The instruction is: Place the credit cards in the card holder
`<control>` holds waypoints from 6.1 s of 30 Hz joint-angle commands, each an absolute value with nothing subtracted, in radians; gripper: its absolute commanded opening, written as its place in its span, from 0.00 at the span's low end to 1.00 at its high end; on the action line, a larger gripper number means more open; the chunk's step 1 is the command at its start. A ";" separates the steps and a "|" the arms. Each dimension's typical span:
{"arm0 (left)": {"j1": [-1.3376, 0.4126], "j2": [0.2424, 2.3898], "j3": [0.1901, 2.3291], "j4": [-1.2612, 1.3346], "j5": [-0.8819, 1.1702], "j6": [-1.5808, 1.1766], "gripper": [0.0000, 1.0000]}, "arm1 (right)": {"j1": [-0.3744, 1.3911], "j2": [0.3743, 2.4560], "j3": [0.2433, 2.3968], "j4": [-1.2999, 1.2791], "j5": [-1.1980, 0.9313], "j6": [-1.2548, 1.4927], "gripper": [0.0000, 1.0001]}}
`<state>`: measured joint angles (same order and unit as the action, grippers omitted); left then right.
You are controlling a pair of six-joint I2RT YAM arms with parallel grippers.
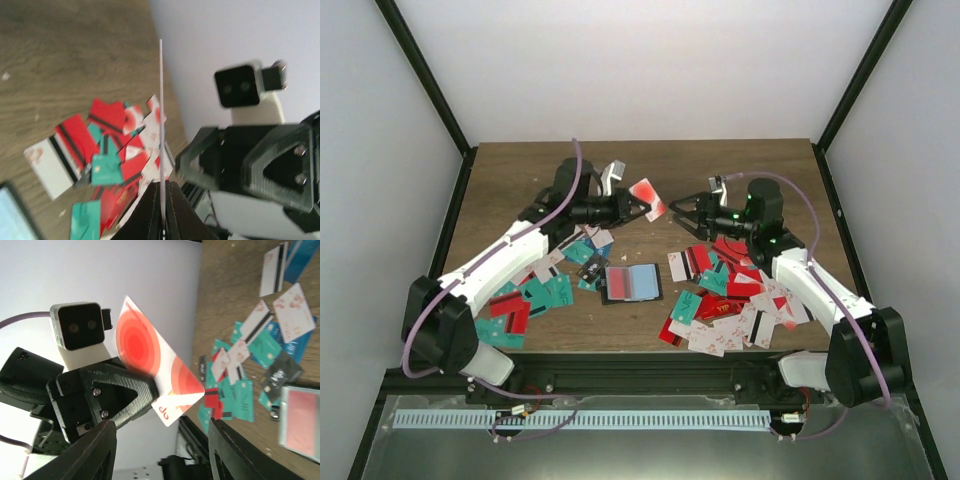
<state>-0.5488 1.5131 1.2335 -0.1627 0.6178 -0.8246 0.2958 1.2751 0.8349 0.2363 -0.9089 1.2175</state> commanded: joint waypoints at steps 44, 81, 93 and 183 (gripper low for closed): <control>-0.481 1.660 0.848 -0.404 0.788 -0.318 0.04 | 0.357 1.643 0.839 -0.221 -0.932 0.540 0.45; -0.401 1.872 0.977 -0.587 0.935 -0.164 0.04 | 0.401 1.848 0.930 -0.281 -0.931 0.460 0.40; -0.396 1.938 1.021 -0.655 0.949 -0.127 0.04 | 0.408 1.874 0.940 -0.297 -0.923 0.448 0.40; -0.457 1.974 0.993 -0.347 0.983 -0.428 0.04 | 0.433 1.937 0.913 -0.329 -0.850 0.428 0.11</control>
<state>-0.4416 1.9827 1.0149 -0.3752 1.0332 -0.4061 0.4095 1.9224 0.9451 -0.3096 -0.9062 0.4194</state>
